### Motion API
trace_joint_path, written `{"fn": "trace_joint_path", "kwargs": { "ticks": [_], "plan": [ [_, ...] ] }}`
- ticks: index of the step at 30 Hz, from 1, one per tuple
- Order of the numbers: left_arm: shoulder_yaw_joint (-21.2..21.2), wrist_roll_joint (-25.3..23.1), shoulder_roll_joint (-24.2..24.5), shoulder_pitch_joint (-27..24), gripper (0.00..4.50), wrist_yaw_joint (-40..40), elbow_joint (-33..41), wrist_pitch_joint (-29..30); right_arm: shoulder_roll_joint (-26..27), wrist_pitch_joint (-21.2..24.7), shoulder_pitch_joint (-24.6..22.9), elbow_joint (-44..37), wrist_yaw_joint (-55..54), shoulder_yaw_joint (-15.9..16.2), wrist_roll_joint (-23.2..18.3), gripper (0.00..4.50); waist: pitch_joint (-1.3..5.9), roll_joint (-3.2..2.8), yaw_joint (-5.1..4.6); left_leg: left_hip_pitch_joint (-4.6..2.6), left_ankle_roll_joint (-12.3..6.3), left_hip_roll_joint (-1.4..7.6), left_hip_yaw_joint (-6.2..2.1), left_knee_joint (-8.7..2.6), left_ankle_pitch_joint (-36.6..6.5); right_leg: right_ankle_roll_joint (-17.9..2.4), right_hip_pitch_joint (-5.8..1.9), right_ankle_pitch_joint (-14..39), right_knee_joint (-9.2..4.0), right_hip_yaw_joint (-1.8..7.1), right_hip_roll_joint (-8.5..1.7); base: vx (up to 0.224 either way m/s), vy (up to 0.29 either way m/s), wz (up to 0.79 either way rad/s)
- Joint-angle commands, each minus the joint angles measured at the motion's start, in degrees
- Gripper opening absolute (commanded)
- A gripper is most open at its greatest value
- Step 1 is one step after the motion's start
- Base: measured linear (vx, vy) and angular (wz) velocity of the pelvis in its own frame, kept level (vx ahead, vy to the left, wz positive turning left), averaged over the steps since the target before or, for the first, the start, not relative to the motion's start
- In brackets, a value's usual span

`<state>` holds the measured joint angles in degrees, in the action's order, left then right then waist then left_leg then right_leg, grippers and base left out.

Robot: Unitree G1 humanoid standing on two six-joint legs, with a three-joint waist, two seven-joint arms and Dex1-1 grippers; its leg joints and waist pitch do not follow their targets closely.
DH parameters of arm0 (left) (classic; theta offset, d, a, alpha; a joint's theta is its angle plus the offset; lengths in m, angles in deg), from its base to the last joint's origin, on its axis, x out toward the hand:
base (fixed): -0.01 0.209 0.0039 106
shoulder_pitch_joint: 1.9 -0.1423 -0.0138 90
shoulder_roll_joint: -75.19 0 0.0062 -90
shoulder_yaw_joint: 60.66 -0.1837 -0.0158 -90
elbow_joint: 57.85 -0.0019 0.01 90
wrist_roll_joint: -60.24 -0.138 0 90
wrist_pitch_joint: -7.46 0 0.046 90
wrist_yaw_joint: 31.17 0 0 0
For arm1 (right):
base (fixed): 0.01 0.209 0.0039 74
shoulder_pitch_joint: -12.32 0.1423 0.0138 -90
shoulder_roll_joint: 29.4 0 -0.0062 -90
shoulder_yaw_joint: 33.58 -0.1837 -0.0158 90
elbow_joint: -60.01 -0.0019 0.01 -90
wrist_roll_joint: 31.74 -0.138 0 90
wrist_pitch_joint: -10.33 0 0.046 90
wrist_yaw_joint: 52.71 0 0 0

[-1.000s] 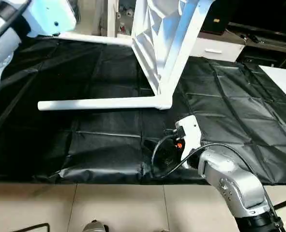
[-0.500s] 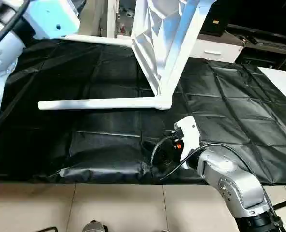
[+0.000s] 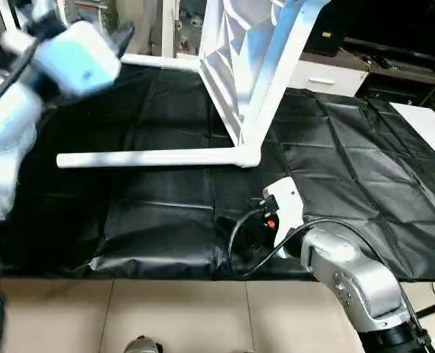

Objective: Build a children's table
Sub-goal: Flip table

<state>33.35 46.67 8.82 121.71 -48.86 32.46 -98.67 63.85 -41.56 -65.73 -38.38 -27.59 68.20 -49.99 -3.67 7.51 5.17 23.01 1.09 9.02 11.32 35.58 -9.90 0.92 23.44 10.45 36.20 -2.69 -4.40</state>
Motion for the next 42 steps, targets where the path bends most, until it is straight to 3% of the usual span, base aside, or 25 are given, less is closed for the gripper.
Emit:
{"fn": "trace_joint_path", "kwargs": {
  "ticks": [1,2,3,4,5,6,7,9,10,13,15,18,19,21,22,23,25,26,28,29,31,32,33,37,42],
  "plan": [
    [0.4,2.6,-1.1,-0.8,4.5,0.4,2.3,-0.5,-1.0,-0.5,0.0,-0.9,0.2,-0.4,0.4,4.44,3.56,-2.0,-0.16,-2.8,9.94,4.28,-3.03,-5.82,-25.7,-7.4,-0.2,16.8,-4.02,2.46,-4.58,0.0,0.0,0.0],
    [1.1,6.5,-3.5,-3.4,4.5,0.1,3.5,0.0,-1.2,-1.1,-0.3,-0.9,0.4,-0.4,0.5,4.44,3.55,-2.4,-0.17,-2.83,10.45,4.42,-3.15,-5.96,-26.6,-7.5,-0.3,16.8,-4.05,2.37,-4.62,0.0,0.0,0.0],
    [1.1,6.5,-3.5,-3.4,4.5,0.1,3.5,0.0,-1.2,-1.1,-0.3,-0.9,0.4,-0.4,0.5,4.44,3.45,-2.19,-0.22,-2.8,10.37,4.38,-3.1,-6.01,-27.1,-7.3,-0.19,17.3,-4.23,2.36,-4.46,0.0,0.0,0.0],
    [1.3,12.0,-6.8,-7.3,4.5,-0.8,5.5,2.8,-1.5,-1.7,-0.6,-1.3,0.4,-0.8,0.7,4.44,3.66,-2.79,-0.09,-3.07,10.64,4.35,-3.11,-5.8,-27.4,-7.8,-0.09,16.9,-3.87,2.47,-4.71,0.0,0.0,0.0],
    [1.3,12.0,-6.8,-7.3,4.5,-0.8,5.5,2.8,-1.5,-1.7,-0.6,-1.3,0.4,-0.8,0.7,4.44,3.66,-2.79,-0.09,-3.07,10.64,4.35,-3.11,-5.8,-27.4,-7.8,-0.09,16.9,-3.87,2.47,-4.71,0.0,0.0,0.0],
    [1.3,16.2,-10.0,-11.4,4.5,-0.7,8.1,5.2,-1.5,-3.1,-1.1,-2.3,0.4,-1.6,0.7,4.44,3.5,-2.94,-0.03,-3.12,10.36,4.24,-3.01,-5.85,-28.9,-7.1,0.07,18.9,-4.52,2.51,-4.48,0.0,0.0,0.0],
    [1.0,19.2,-12.8,-14.4,4.5,-0.2,10.6,8.0,-1.1,-4.6,-1.5,-3.2,0.3,-2.9,0.4,4.44,3.53,-2.61,-0.22,-2.87,10.29,4.33,-3.13,-5.81,-29.0,-7.2,-0.2,18.9,-4.36,2.55,-4.67,0.0,0.0,0.0],
    [-1.3,16.7,-13.1,-15.4,4.5,0.0,12.6,9.5,0.1,-7.3,-1.7,-4.3,-1.0,-5.3,-0.1,4.44,3.47,-1.78,-0.23,-2.92,9.1,4.26,-2.83,-5.65,-29.1,-6.6,0.05,21.0,-5.07,2.62,-4.41,0.0,0.0,0.0],
    [-2.5,14.5,-12.6,-15.1,4.5,-0.2,13.1,9.9,0.7,-8.5,-1.6,-4.7,-1.7,-6.5,-0.4,4.44,3.43,-2.1,-0.09,-2.84,8.83,4.36,-2.98,-5.7,-29.0,-5.8,0.08,22.7,-5.27,2.8,-4.7,0.0,0.0,0.0],
    [-5.9,7.2,-9.3,-11.3,4.5,-2.7,12.5,10.9,0.7,-10.9,-0.8,-4.0,-3.0,-7.0,1.2,4.44,3.16,-1.97,-0.3,-3.06,8.9,4.39,-3.26,-5.88,-30.4,-4.1,0.23,25.6,-5.63,2.48,-4.34,0.0,0.0,0.0],
    [-5.9,7.2,-9.3,-11.3,4.5,-2.7,12.5,10.9,0.7,-10.9,-0.8,-4.0,-3.0,-7.0,1.2,4.44,3.09,-2.12,-0.63,-3.1,9.21,4.21,-3.51,-5.94,-31.5,-3.5,0.2,27.1,-5.61,2.36,-4.18,0.0,0.0,0.0],
    [-7.6,1.6,-4.5,-3.0,4.5,-7.4,10.9,11.5,-1.3,-12.3,0.5,-2.5,-3.3,-4.8,4.7,4.44,3.31,-1.36,-0.95,-2.92,9.38,4.2,-3.56,-5.94,-30.8,-3.6,-0.08,26.6,-5.46,2.28,-4.36,0.0,0.0,0.0],
    [-7.6,1.6,-4.5,-3.0,4.5,-7.4,10.9,11.5,-1.3,-12.3,0.5,-2.5,-3.3,-4.8,4.7,4.44,3.16,-1.56,-0.97,-2.83,9.38,4.19,-3.56,-6.08,-30.4,-3.6,0.0,26.5,-5.45,2.34,-4.37,0.0,0.0,0.0],
    [-8.2,-0.2,-2.4,3.1,4.5,-8.7,8.8,11.1,-1.1,-12.6,1.5,-2.4,-3.1,-4.4,5.3,4.44,3.23,-1.16,-0.98,-2.92,9.54,4.14,-3.45,-5.9,-30.3,-4.0,0.16,25.8,-5.4,2.26,-4.37,0.0,0.0,0.0],
    [-8.2,-0.2,-2.4,3.1,4.5,-8.7,8.8,11.1,-1.1,-12.6,1.5,-2.4,-3.1,-4.4,5.3,4.44,3.32,-1.25,-0.93,-3.11,9.6,4.08,-3.38,-5.73,-30.2,-4.1,0.33,25.6,-5.28,2.32,-4.5,0.0,0.0,0.0],
    [-9.2,-2.0,0.1,7.6,4.5,-9.6,5.5,9.6,-0.6,-12.6,2.3,-2.2,-2.4,-4.1,5.0,4.44,3.15,0.55,-1.31,-2.35,8.99,4.13,-3.48,-5.81,-28.5,-4.0,-0.25,26.4,-5.3,2.2,-4.72,0.0,0.0,0.0],
    [-9.7,-2.9,1.2,9.5,4.5,-10.2,3.3,8.7,0.1,-11.7,2.8,-2.0,-2.1,-4.3,3.8,4.44,3.23,-0.41,-1.1,-2.85,8.91,4.07,-3.28,-5.48,-28.0,-4.0,0.42,26.9,-5.3,2.58,-5.02,0.0,0.0,0.0],
    [-10.3,-3.9,2.2,11.3,4.5,-10.8,1.4,7.8,0.8,-10.2,3.0,-2.1,-1.4,-4.9,1.6,4.44,3.21,-0.31,-1.29,-2.51,9.03,4.11,-3.51,-5.65,-27.8,-3.9,0.18,26.5,-5.29,2.47,-4.93,0.0,0.0,0.0],
    [-11.0,-5.7,3.1,13.4,4.5,-11.1,-2.0,7.8,1.9,-8.3,3.5,-1.3,-0.6,-5.2,-0.6,4.44,3.57,-0.21,-1.53,-2.98,9.52,4.1,-3.6,-5.45,-29.0,-4.1,0.55,25.1,-5.01,2.37,-4.72,0.0,0.0,0.0],
    [-11.9,-8.0,4.3,17.3,4.5,-11.5,-7.5,7.8,3.2,-6.6,4.5,0.4,0.4,-4.9,-2.3,4.44,3.45,0.34,-1.76,-2.82,9.66,4.06,-3.61,-5.58,-29.2,-4.5,0.59,24.2,-5.0,2.27,-4.59,0.0,0.0,0.0],
    [-12.3,-8.8,4.5,19.3,4.5,-11.6,-10.1,8.2,3.4,-6.7,5.1,1.2,0.6,-4.5,-2.1,4.44,3.56,0.05,-1.64,-3.1,10.17,4.11,-3.61,-5.57,-29.6,-4.9,0.72,23.3,-4.78,2.25,-4.72,0.0,0.0,0.0],
    [-13.6,-11.0,5.0,23.2,4.5,-11.4,-14.9,8.1,3.5,-7.4,6.4,2.7,0.9,-3.8,-1.0,4.44,3.49,-0.36,-1.56,-3.22,10.89,4.16,-3.57,-5.72,-29.5,-5.4,0.8,21.2,-4.62,2.21,-4.62,0.0,0.0,0.0],
    [-14.3,-12.1,5.3,25.0,4.5,-11.3,-16.8,8.0,3.4,-7.5,6.7,3.1,1.0,-3.5,-0.5,4.44,3.6,-0.13,-1.59,-3.39,10.92,4.07,-3.4,-5.62,-29.5,-5.4,0.96,20.7,-4.7,2.16,-4.46,0.0,0.0,0.0],
    [-17.5,-16.4,5.9,32.8,4.5,-10.7,-25.7,4.3,4.4,-8.9,9.7,5.8,0.6,-3.4,0.9,4.44,3.47,0.03,-1.39,-3.0,11.3,4.29,-3.52,-5.74,-27.7,-5.8,0.43,18.2,-4.44,2.32,-5.02,0.0,0.0,0.0],
    [-18.2,-15.9,4.3,35.0,4.5,-10.5,-27.2,-0.2,5.1,-9.9,10.0,7.1,0.4,-3.3,0.7,4.44,3.78,-0.27,-0.02,-3.18,10.81,4.46,-2.95,-5.56,-21.3,-7.4,-0.12,9.1,-3.58,2.15,-4.98,0.0,0.0,0.0]
  ]
}}
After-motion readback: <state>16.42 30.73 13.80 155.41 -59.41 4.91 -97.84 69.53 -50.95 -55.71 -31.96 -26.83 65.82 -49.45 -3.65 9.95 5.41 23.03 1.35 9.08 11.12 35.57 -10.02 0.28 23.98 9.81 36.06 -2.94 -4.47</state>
